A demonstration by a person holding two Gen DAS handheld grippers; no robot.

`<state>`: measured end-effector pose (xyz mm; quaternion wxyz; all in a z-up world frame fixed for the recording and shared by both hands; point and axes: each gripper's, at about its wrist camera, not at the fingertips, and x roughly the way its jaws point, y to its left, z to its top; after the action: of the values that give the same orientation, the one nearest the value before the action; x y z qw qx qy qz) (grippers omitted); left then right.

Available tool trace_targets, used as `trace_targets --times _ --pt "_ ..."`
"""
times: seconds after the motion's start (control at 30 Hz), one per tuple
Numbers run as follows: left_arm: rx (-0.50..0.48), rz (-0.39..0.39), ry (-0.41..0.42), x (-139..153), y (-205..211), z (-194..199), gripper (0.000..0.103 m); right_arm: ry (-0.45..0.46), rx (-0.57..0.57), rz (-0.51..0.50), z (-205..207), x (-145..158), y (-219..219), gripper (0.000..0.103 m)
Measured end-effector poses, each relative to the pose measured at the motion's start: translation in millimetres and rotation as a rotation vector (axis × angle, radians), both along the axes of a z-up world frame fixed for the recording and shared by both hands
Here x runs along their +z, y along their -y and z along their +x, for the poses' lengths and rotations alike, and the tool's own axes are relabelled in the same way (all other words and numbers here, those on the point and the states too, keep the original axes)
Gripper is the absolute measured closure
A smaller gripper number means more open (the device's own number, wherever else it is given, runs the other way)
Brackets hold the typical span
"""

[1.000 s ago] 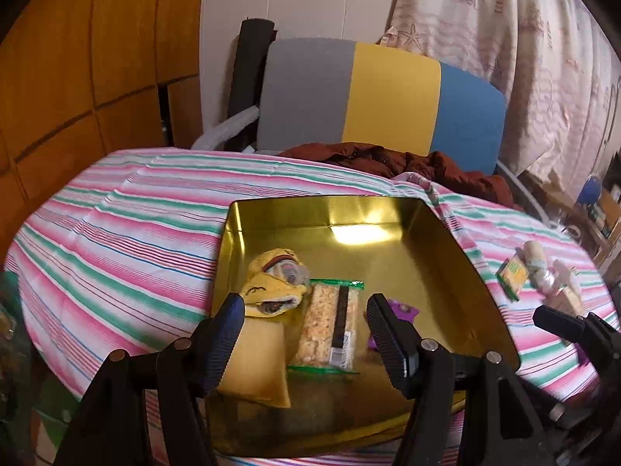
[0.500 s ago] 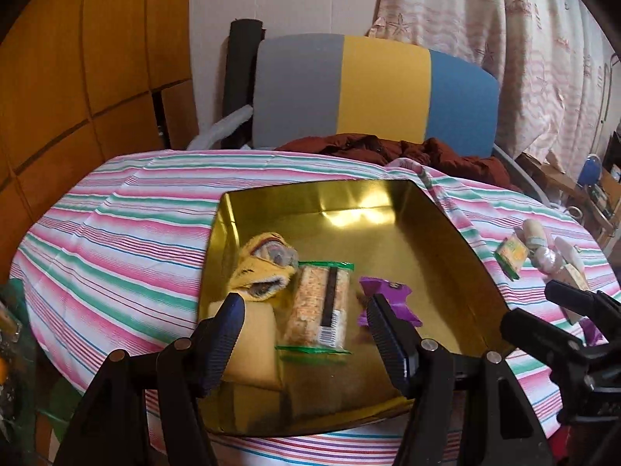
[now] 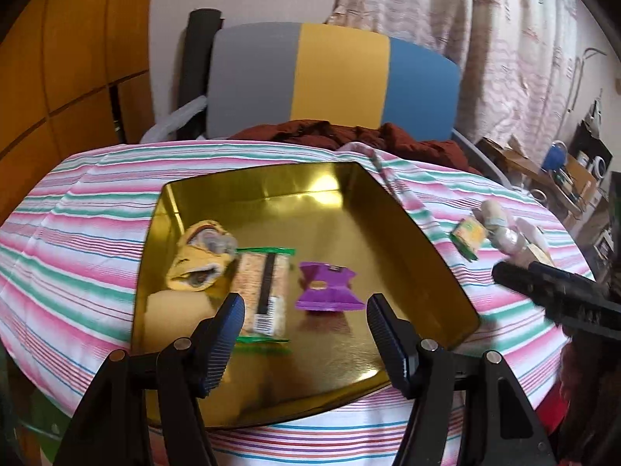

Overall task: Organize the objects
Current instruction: 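Reach toward the white foam block with the right tool and grasp it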

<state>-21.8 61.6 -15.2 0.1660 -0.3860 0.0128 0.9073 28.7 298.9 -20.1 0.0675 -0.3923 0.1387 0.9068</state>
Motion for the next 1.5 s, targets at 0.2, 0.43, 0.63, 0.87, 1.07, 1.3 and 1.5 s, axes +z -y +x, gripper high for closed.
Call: trace_targets --times 0.2,0.43,0.63,0.87,1.07,1.3,1.5 --pt "-0.068 -0.006 0.0 4 -18 2 0.035 0.038 -0.16 -0.023 10 4 -69 0.0" --pt "-0.144 -0.02 0.003 6 -44 6 0.027 0.028 -0.33 -0.037 24 16 -142 0.0" --pt "-0.233 -0.033 -0.013 12 -71 9 0.023 0.015 -0.442 -0.054 15 20 -199 0.0" --pt "-0.348 -0.068 -0.064 22 -109 11 0.019 0.055 -0.554 -0.162 -11 -13 -266 0.0" --pt "-0.405 -0.104 -0.066 21 -142 2 0.019 0.1 -0.559 -0.236 -20 -36 -282 0.0" --pt "-0.449 -0.145 -0.064 22 -183 -16 0.019 0.155 -0.53 -0.211 -34 -47 -283 0.002" --pt "-0.494 -0.182 -0.053 19 -219 -31 0.019 0.217 -0.498 -0.203 -37 -54 -279 0.045"
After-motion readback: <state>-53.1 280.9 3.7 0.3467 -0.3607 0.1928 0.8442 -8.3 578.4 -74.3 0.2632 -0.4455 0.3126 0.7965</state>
